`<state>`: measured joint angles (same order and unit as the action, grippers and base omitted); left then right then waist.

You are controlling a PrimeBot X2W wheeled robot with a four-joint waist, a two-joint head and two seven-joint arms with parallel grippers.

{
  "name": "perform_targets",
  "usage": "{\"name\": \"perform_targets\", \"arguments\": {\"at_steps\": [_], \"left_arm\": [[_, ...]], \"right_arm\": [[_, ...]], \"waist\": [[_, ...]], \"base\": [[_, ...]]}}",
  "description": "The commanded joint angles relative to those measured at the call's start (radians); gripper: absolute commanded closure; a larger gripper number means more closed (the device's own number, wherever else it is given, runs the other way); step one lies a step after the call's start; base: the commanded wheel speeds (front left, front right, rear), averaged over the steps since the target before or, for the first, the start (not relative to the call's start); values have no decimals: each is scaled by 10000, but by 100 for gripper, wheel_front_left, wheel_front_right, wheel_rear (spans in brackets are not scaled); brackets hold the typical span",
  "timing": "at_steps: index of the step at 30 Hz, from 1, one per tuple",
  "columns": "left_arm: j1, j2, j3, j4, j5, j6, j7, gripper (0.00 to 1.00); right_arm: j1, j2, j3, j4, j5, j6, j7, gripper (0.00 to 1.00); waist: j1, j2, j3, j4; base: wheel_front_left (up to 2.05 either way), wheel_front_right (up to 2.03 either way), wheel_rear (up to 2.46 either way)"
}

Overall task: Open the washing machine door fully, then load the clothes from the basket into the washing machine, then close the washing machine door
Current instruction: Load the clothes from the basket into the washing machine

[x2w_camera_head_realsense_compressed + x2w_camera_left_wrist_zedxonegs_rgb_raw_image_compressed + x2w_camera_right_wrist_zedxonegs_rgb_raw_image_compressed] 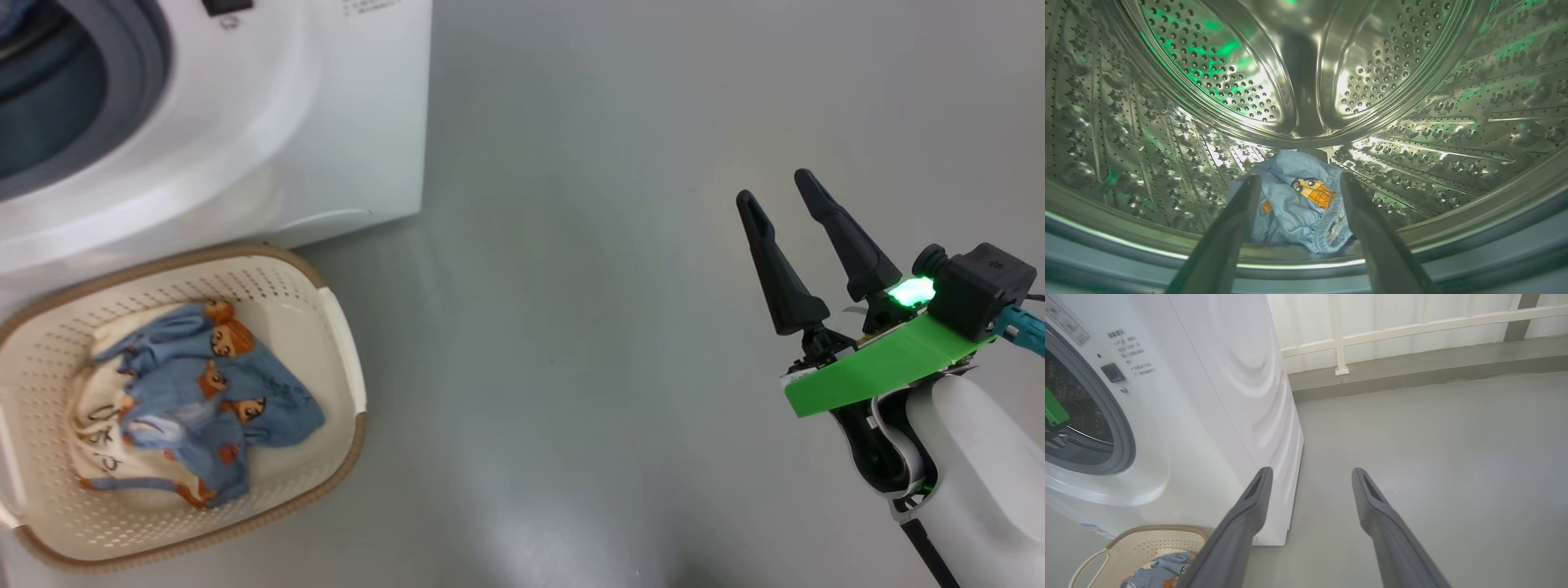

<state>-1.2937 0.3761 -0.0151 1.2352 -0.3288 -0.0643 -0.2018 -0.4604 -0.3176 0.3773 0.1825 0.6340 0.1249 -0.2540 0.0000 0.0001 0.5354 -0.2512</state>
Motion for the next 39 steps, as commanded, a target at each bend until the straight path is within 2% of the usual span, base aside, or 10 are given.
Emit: {"name": "perform_targets", "arguments": {"at_steps": [1, 7, 13, 17, 19, 27, 39], "left_arm": [[319, 373, 74, -157, -103, -76, -143, 0], [1429, 75, 43, -346, -319, -424, -485, 0], [2560, -309, 9, -1096, -471, -565, -587, 0], [3758, -560, 75, -2375, -438, -579, -595, 0], [4733, -810, 198, -3439, -415, -471, -597, 0], [7019, -1476, 150, -5947, -229, -202, -598, 0], [9550, -2021, 94, -8307, -19, 268, -599, 0]], "right_arm": [[353, -153, 103, -142, 73, 58, -78, 0], [583, -106, 139, 20, 37, 58, -78, 0], [828, -114, 140, 161, -18, 58, -78, 0], [1056, -125, 109, 259, -68, 58, -78, 0], [1229, -132, 77, 309, -114, 58, -78, 0], [1518, -180, -44, 356, -206, 58, -78, 0], [1801, -241, -198, 430, -367, 58, -78, 0]], "waist": [[0, -1, -617, 375], [0, -1, -1499, 671], [0, -1, -2229, 952], [0, -1, -2764, 1187], [0, -1, -3094, 1362], [0, -1, -3631, 1789], [0, -1, -4158, 2030]], "base": [[0, 0, 0], [0, 0, 0], [0, 0, 0], [0, 0, 0], [0, 0, 0], [0, 0, 0], [0, 0, 0]]}}
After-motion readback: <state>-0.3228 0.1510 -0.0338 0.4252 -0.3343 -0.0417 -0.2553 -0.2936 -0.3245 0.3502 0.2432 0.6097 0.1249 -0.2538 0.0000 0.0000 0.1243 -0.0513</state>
